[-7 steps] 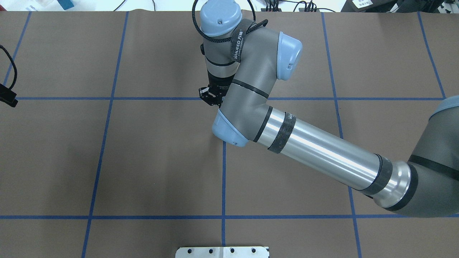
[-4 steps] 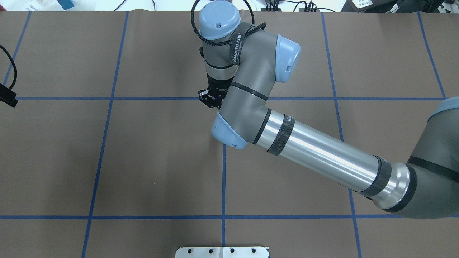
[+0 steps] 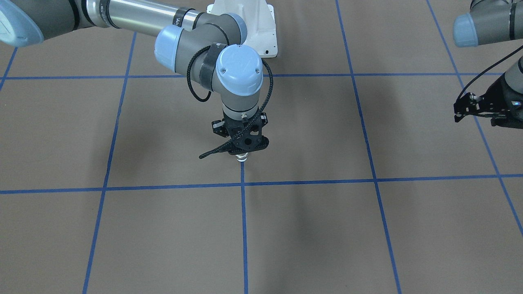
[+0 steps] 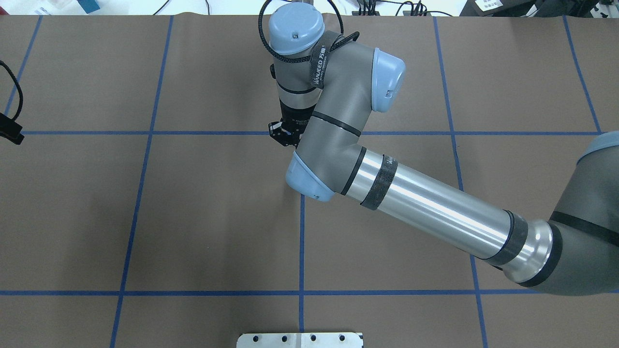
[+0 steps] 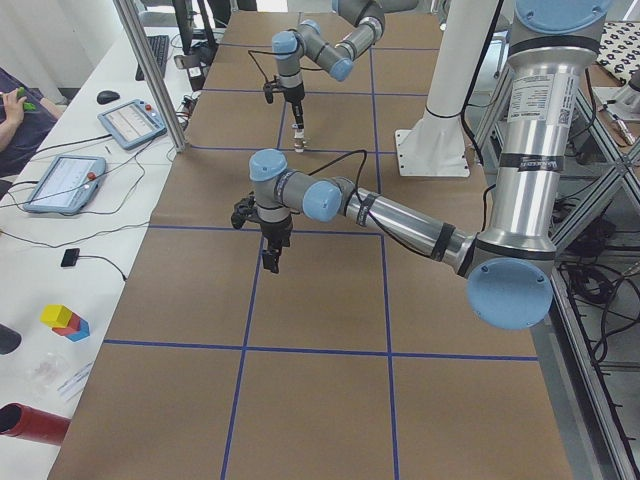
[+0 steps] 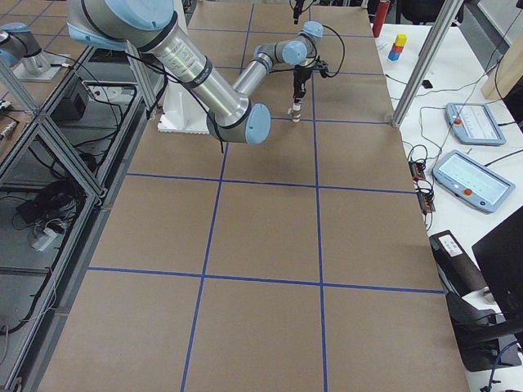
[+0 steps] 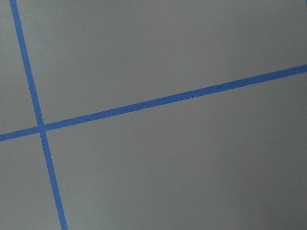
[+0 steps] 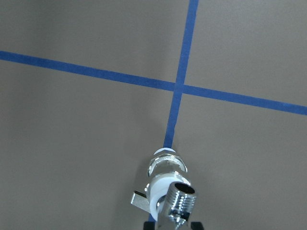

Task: Assemble PPR valve and pipe with both arms
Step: 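Lower the chrome valve onto the white fitting and press it in with the right gripper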

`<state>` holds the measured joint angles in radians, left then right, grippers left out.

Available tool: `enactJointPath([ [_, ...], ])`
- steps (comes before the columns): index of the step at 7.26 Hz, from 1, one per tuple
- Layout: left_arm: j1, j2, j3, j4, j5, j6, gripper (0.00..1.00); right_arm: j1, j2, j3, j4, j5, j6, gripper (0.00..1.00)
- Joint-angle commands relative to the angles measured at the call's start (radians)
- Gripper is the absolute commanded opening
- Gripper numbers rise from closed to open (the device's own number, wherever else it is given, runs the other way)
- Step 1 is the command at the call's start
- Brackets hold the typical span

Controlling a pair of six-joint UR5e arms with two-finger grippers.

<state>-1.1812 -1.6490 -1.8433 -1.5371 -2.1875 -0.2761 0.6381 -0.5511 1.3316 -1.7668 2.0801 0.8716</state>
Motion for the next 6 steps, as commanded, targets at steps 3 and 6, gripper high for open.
enactJointPath([
  [3, 0.0, 0.0, -0.002, 0.0, 0.0, -0.002, 0.99, 0.0, -0.003, 0.0, 0.023, 0.0, 0.01, 0.23],
  [6, 0.0, 0.0, -0.001, 0.0, 0.0, -0.002, 0.99, 0.0, -0.006, 0.0, 0.029, 0.002, 0.01, 0.44],
])
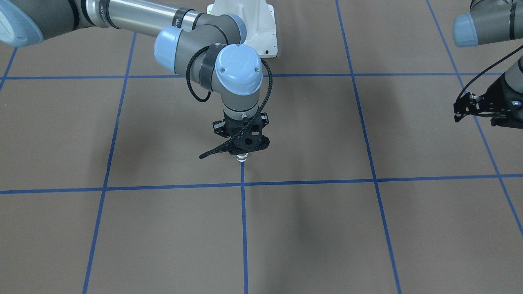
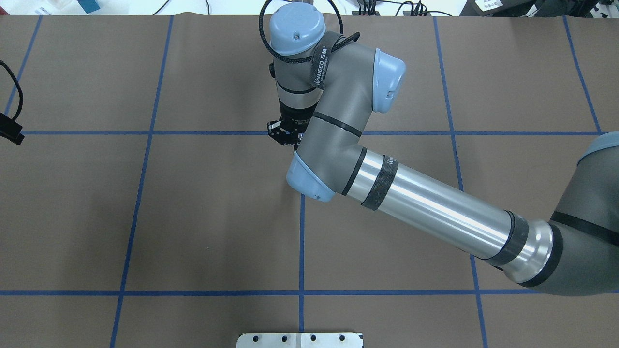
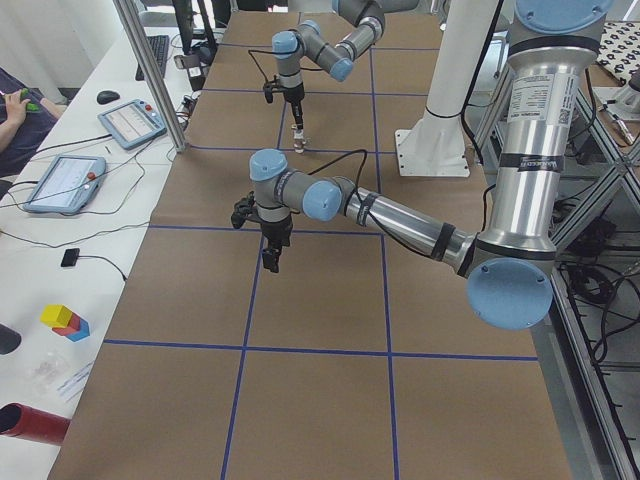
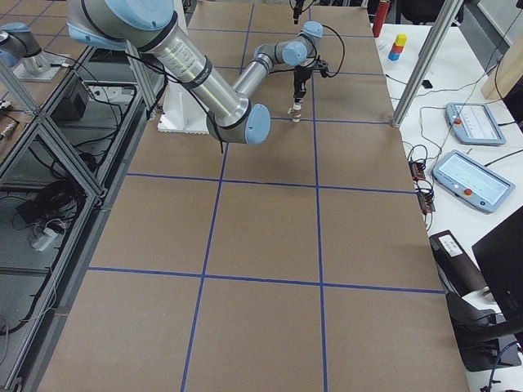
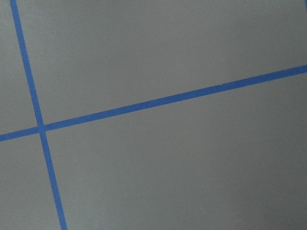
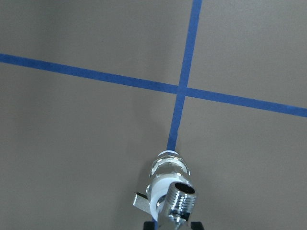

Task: Assemble PPR valve and pipe with both arms
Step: 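Lower the chrome valve onto the white fitting and press it in with the right gripper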

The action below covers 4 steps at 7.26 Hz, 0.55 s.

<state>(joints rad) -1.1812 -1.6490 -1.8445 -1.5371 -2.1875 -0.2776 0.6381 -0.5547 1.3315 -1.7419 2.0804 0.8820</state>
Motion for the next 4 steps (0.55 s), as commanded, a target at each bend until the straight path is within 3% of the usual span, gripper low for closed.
enactJointPath([
  [1, 0.0, 0.0, 0.001, 0.0, 0.0, 0.0, 0.99, 0.0, -0.002, 0.0, 0.002, 0.0, 0.0, 0.46],
  [2, 0.0, 0.0, 0.001, 0.0, 0.0, 0.0, 0.99, 0.0, -0.01, 0.002, 0.004, 0.001, 0.0, 0.53],
  [4, 0.0, 0.0, 0.001, 0.0, 0.0, 0.0, 0.99, 0.0, -0.011, 0.002, 0.004, 0.001, 0.0, 0.53],
])
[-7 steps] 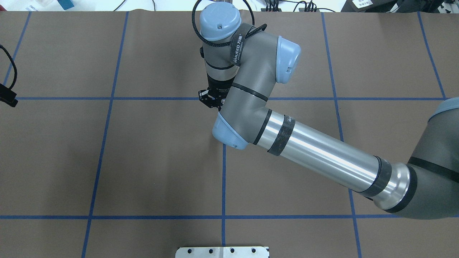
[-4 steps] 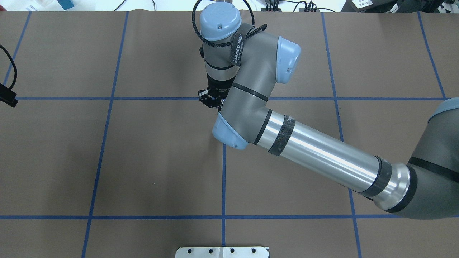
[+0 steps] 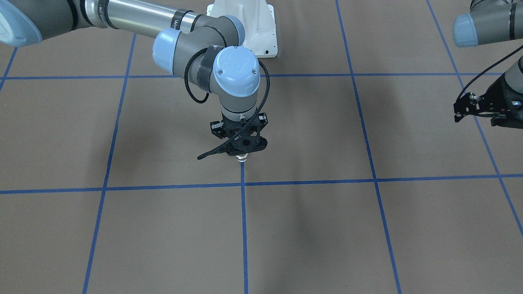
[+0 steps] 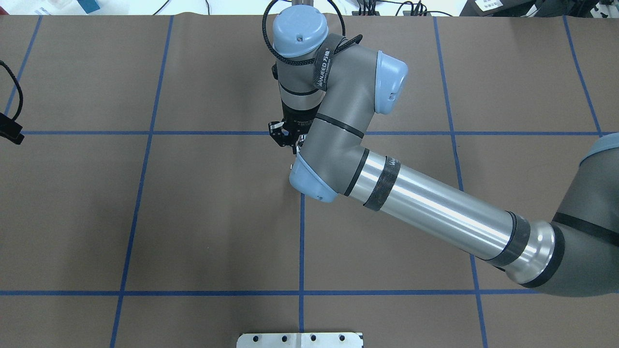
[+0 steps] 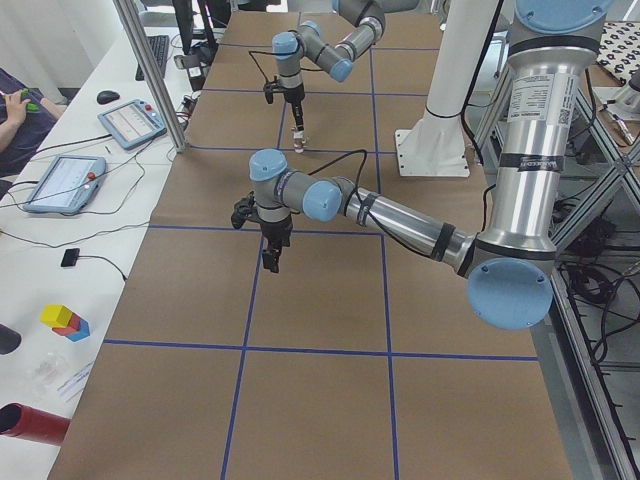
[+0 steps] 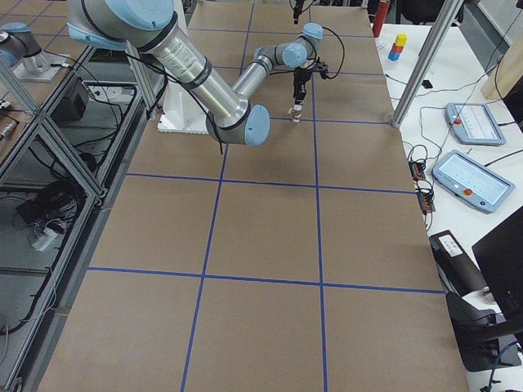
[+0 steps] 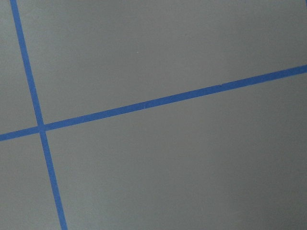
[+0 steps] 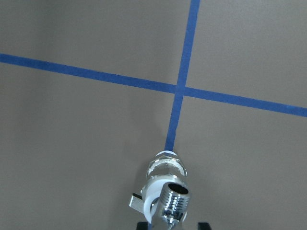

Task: Assemble PPR valve and pipe with both arms
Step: 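Open the right gripper and lift it away from the assembled fitting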

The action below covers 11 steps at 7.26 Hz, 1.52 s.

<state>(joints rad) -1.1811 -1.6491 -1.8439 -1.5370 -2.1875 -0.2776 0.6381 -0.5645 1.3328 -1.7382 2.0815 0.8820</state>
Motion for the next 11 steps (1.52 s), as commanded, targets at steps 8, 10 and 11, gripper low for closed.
enactJointPath([
  [8, -0.002, 0.002, -0.002, 0.0, 0.0, 0.0, 0.99, 0.153, -0.001, 0.289, -0.243, 0.031, 0.036, 0.99],
  [10, -0.027, 0.003, 0.011, 0.002, 0.0, 0.04, 0.99, 0.321, -0.2, 0.504, -0.377, 0.09, -0.277, 0.99],
  [11, -0.067, 0.02, 0.02, 0.003, -0.005, 0.12, 0.99, 0.453, -0.312, 0.522, -0.376, 0.188, -0.463, 0.99],
])
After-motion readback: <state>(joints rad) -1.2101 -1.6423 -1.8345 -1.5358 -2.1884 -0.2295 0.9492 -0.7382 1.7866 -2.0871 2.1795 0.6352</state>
